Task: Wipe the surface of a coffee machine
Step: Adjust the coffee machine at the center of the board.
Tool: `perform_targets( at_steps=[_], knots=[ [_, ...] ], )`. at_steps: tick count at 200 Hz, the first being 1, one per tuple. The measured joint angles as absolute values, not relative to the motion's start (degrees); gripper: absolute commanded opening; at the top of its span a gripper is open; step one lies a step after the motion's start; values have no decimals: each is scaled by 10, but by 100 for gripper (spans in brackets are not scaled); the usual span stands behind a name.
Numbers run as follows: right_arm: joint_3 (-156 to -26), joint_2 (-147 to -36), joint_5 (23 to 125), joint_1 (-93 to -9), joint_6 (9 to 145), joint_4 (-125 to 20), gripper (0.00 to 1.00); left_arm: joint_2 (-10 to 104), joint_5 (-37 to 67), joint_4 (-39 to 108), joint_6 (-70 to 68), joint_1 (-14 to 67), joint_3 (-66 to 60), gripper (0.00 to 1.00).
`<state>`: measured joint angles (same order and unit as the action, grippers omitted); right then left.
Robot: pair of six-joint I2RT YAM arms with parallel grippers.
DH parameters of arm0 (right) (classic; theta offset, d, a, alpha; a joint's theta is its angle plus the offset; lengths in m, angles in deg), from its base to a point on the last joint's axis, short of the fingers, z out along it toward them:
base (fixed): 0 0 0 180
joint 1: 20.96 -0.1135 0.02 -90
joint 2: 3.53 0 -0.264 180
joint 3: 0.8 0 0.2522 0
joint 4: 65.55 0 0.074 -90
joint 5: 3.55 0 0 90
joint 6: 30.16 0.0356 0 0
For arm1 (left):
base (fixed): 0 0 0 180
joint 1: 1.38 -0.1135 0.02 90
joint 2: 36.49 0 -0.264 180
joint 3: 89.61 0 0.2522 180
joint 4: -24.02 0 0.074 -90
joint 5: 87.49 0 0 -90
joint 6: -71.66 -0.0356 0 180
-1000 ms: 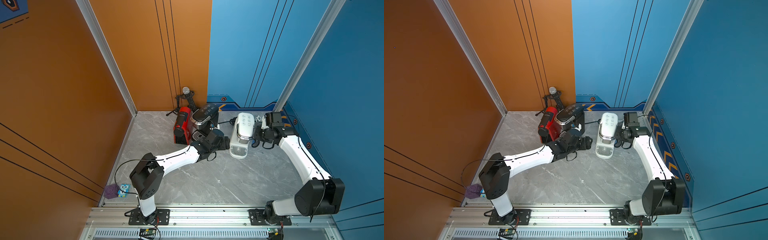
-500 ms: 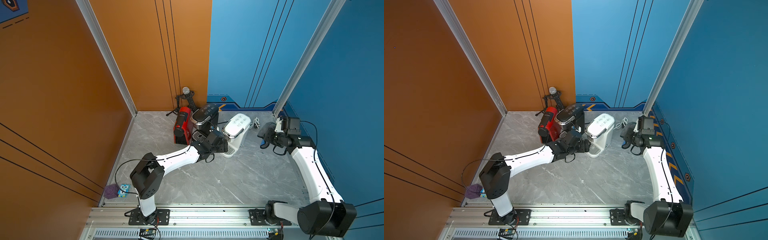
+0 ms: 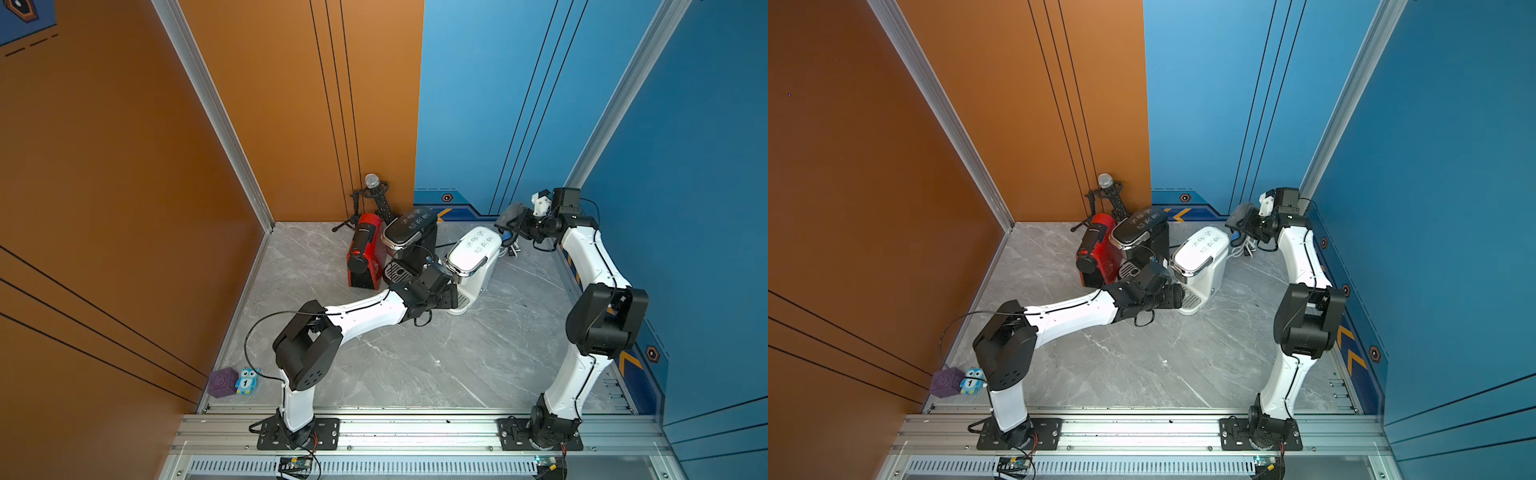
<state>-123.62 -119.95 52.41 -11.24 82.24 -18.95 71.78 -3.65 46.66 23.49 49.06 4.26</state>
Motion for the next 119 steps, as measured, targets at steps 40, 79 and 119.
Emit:
perform_targets(
  at_steps=[40,79,119],
  knots=[
    [-1402,-1387,418,-102,822,-186,13,748,-31,489,242,493,82,76],
    [-1474,-1487,346,-158,816,-168,13,797,-6,520,246,493,124,76],
    [-1310,-1404,335,-199,792,-200,12,789,15,558,233,485,117,76]
  ],
)
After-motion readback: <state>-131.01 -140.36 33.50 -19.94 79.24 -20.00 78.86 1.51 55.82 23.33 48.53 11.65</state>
